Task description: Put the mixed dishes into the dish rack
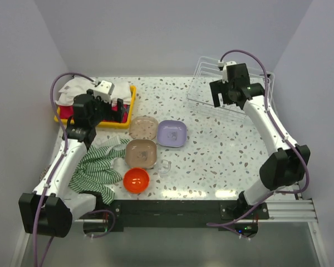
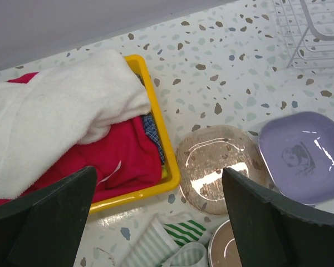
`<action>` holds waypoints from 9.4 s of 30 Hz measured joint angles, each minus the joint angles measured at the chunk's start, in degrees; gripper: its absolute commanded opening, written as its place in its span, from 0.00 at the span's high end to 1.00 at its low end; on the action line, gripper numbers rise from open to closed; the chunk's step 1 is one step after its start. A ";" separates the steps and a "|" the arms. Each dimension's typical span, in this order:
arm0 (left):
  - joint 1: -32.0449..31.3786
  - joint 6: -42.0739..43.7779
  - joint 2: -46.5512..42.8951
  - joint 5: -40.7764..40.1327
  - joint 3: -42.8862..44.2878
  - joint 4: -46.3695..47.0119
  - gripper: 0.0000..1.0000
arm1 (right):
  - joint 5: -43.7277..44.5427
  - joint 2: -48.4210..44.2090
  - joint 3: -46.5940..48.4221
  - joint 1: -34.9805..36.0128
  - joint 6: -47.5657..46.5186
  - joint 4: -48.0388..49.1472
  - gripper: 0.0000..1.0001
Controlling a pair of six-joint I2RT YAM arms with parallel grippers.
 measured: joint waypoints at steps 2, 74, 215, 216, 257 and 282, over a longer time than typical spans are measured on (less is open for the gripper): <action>0.00 0.00 -0.22 1.07 0.00 -1.27 0.00 | -0.46 1.14 3.80 0.02 -0.07 -0.52 0.03; 11.30 -8.46 -8.41 7.50 -8.48 -14.03 0.03 | 12.68 19.87 12.02 13.11 11.17 5.44 1.00; -53.81 28.63 25.38 -1.57 6.80 -33.88 1.00 | -24.26 -42.03 -25.03 -11.30 8.44 -14.75 0.30; -53.81 28.81 25.44 -1.88 7.19 -34.34 1.00 | -24.63 -41.55 -25.03 -11.32 8.68 -14.84 0.30; -63.41 101.63 20.46 -55.06 -18.27 60.17 1.00 | -67.12 -1.18 -9.20 -5.35 54.10 10.49 0.20; -63.39 103.16 30.27 -54.16 -9.09 62.07 1.00 | -69.61 1.20 -9.14 -0.24 56.74 14.60 0.44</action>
